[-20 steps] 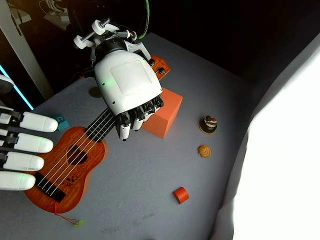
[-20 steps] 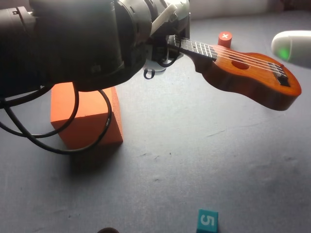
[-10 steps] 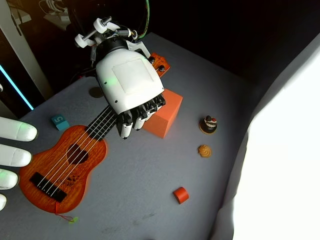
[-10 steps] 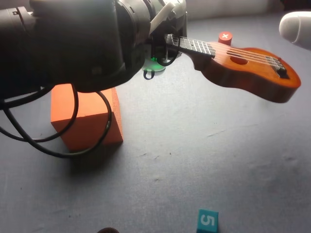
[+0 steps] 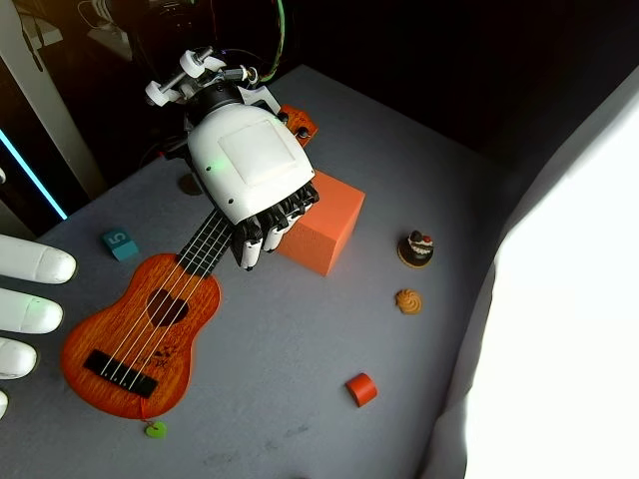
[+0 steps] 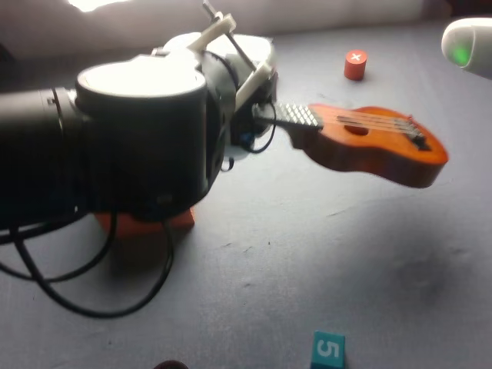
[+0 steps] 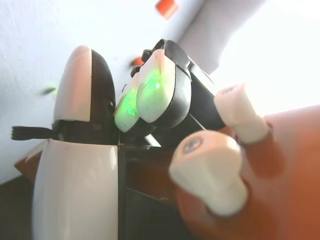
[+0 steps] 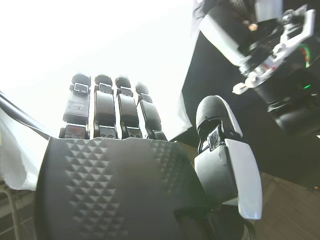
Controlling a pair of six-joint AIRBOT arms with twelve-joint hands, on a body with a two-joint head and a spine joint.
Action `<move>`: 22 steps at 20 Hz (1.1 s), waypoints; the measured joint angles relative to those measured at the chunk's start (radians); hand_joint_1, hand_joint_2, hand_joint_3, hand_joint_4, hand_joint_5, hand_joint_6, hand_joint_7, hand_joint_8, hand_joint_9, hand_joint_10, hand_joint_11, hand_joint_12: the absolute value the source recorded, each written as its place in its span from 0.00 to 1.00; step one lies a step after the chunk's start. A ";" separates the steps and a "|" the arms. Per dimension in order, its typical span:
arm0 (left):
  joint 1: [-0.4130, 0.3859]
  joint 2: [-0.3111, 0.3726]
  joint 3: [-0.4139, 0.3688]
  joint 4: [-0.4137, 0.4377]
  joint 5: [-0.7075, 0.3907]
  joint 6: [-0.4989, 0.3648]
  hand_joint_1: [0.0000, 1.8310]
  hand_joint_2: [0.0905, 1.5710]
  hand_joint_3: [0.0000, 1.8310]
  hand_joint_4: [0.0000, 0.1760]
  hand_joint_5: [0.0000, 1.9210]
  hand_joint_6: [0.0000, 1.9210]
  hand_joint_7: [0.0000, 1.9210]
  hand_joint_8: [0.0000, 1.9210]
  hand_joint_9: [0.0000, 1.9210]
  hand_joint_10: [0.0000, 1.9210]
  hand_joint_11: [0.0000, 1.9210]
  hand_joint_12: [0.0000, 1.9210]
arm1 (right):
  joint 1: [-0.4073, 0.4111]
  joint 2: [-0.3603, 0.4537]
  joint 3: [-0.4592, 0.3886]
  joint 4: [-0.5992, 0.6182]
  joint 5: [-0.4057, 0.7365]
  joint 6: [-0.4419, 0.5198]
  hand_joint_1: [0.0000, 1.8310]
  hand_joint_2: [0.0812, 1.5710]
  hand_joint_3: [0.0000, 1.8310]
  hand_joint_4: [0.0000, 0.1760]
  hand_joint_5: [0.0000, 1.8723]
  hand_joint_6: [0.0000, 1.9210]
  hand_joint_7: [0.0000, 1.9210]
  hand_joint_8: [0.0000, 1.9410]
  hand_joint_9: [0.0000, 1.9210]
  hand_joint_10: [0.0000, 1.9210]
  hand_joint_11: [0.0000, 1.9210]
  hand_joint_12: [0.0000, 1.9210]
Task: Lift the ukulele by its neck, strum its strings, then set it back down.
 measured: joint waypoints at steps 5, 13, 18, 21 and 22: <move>0.053 -0.037 -0.020 0.056 0.121 -0.082 0.83 0.74 0.00 1.00 0.67 1.00 0.72 1.00 0.76 1.00 0.80 1.00 | -0.010 0.000 -0.006 0.000 -0.001 0.003 0.00 0.83 0.00 0.00 0.02 0.00 0.04 0.00 0.04 0.01 0.00 0.05; 0.137 -0.096 -0.024 0.133 0.219 -0.184 0.81 0.77 0.00 0.97 0.59 0.97 0.73 1.00 0.77 1.00 0.81 1.00 | -0.011 0.000 -0.008 0.000 -0.014 0.004 0.00 0.84 0.00 0.00 0.02 0.00 0.04 0.00 0.04 0.00 0.00 0.02; 0.187 -0.119 -0.024 0.195 0.232 -0.227 0.82 0.76 0.00 1.00 0.66 1.00 0.71 1.00 0.75 1.00 0.79 1.00 | -0.013 0.000 -0.008 -0.011 -0.015 0.010 0.00 0.84 0.00 0.00 0.03 0.00 0.05 0.00 0.05 0.01 0.00 0.09; 0.216 -0.125 -0.020 0.220 0.236 -0.256 0.83 0.76 0.00 1.00 0.64 1.00 0.71 1.00 0.76 1.00 0.81 1.00 | -0.015 0.000 -0.007 -0.012 -0.021 0.014 0.00 0.84 0.00 0.00 0.01 0.00 0.04 0.00 0.04 0.00 0.00 0.05; 0.224 -0.129 -0.016 0.224 0.238 -0.259 0.83 0.76 0.00 1.00 0.64 1.00 0.71 1.00 0.76 1.00 0.81 1.00 | -0.015 0.000 -0.008 -0.011 -0.022 0.014 0.00 0.84 0.00 0.00 0.01 0.00 0.04 0.00 0.04 0.00 0.00 0.05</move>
